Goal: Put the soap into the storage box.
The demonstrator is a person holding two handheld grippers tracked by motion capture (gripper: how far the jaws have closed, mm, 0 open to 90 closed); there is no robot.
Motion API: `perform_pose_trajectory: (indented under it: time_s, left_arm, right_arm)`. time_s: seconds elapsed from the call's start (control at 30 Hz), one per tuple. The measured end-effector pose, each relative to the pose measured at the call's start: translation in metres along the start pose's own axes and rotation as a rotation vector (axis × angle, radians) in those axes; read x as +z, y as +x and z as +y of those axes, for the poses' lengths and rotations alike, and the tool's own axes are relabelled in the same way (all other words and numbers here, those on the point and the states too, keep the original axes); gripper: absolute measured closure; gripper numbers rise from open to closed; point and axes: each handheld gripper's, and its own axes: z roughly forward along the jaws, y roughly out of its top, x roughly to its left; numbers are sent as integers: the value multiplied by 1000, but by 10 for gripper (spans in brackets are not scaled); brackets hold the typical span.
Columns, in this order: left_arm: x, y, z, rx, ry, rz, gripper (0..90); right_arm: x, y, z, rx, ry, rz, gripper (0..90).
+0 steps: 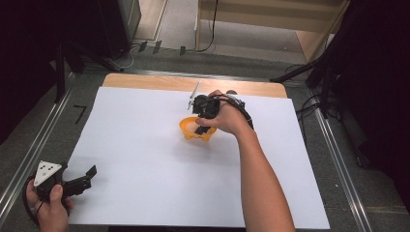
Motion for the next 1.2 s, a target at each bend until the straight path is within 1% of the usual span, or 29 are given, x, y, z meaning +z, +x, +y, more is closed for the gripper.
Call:
perform_pose_trajectory:
  time_s: [0.03, 0.07, 0.13, 0.17, 0.2, 0.23, 0.27, 0.3, 0.33, 0.4, 0.43, 0.5, 0.53, 0.57, 0.63, 0.67, 0.7, 0.77, 0.8, 0.83, 0.87, 0.9, 0.93, 1.0, 1.03, 1.07, 1.1, 1.13, 1.2]
  left_arm:
    - [0, 0, 0, -1, 0, 1, 0]
    - [0, 0, 0, -1, -1, 1, 1]
    - [0, 0, 0, 1, 0, 0, 0]
    - [0, 0, 0, 1, 0, 0, 0]
    - [0, 0, 0, 2, 0, -1, 1]
    - [0, 0, 0, 0, 0, 1, 1]
    - [0, 0, 0, 1, 0, 2, 1]
    - [0, 0, 0, 1, 0, 2, 0]
    - [0, 0, 0, 1, 0, 2, 0]
    - [0, 0, 0, 1, 1, 2, 1]
    - [0, 0, 0, 1, 1, 1, 0]
    - [0, 0, 0, 0, 2, 1, 0]
    - [0, 0, 0, 0, 2, 1, 1]
    - [0, 0, 0, 2, 1, 2, 0]
    - [0, 0, 0, 2, 1, 3, 1]
    - [0, 0, 0, 2, 1, 3, 1]
    - [0, 0, 0, 2, 2, 2, 1]
    - [0, 0, 0, 2, 2, 3, 0]
    - [0, 0, 0, 2, 1, 3, 0]
    - [0, 0, 0, 2, 1, 3, 0]
    - [0, 0, 0, 2, 1, 3, 0]
    - [0, 0, 0, 2, 1, 3, 1]
    - [0, 0, 0, 2, 1, 3, 1]
    - [0, 0, 0, 2, 1, 3, 0]
    - [0, 0, 0, 2, 1, 3, 0]
    - [0, 0, 0, 2, 1, 3, 1]
    - [0, 0, 0, 2, 1, 3, 1]
    - [0, 0, 0, 3, 0, 2, 1]
    - [0, 0, 0, 4, 0, 2, 1]
  right_arm:
    - [-3, 0, 0, 13, -13, 7, 293]
    - [-4, -1, -1, 13, -19, 5, 294]
    - [-5, 0, -2, 25, -14, -5, 292]
    - [-9, 0, -5, 34, -19, -18, 281]
    - [-11, 1, -7, 48, -17, -16, 281]
    - [-11, 1, -7, 48, -17, -16, 281]
    - [-14, 1, -12, 66, -41, -24, 280]
    - [-14, 1, -12, 66, -41, -24, 280]
    - [-18, 2, -20, 88, -65, -33, 277]
    - [-20, 3, -27, 112, -89, -41, 273]
    - [-21, 3, -31, 131, -101, -42, 267]
    - [-21, 6, -40, 169, -121, -59, 236]
    - [-21, 6, -40, 169, -121, -59, 236]
    - [-22, 10, -51, 219, -140, -80, 202]
    - [-23, 13, -60, 258, -167, -82, 180]
    - [-23, 13, -60, 258, -167, -82, 180]
    - [-23, 14, -65, 272, -185, -82, 167]
    - [-24, 18, -74, 315, -207, -84, 131]
    - [-25, 25, -84, 359, -233, -109, 99]
    - [-25, 27, -87, 367, -242, -116, 61]
    - [-25, 27, -87, 367, -242, -116, 61]
    - [-28, 32, -95, 406, -266, -128, 4]
    - [-29, 35, -99, 424, -283, -128, 0]
    - [-33, 40, -107, 447, -327, -145, 0]
    - [-35, 43, -110, 462, -340, -151, 0]
    - [-36, 46, -114, 465, -357, -171, 0]
    - [-36, 46, -114, 465, -357, -171, 0]
    - [-38, 51, -122, 482, -371, -187, 0]
    - [-39, 56, -131, 506, -394, -201, 0]
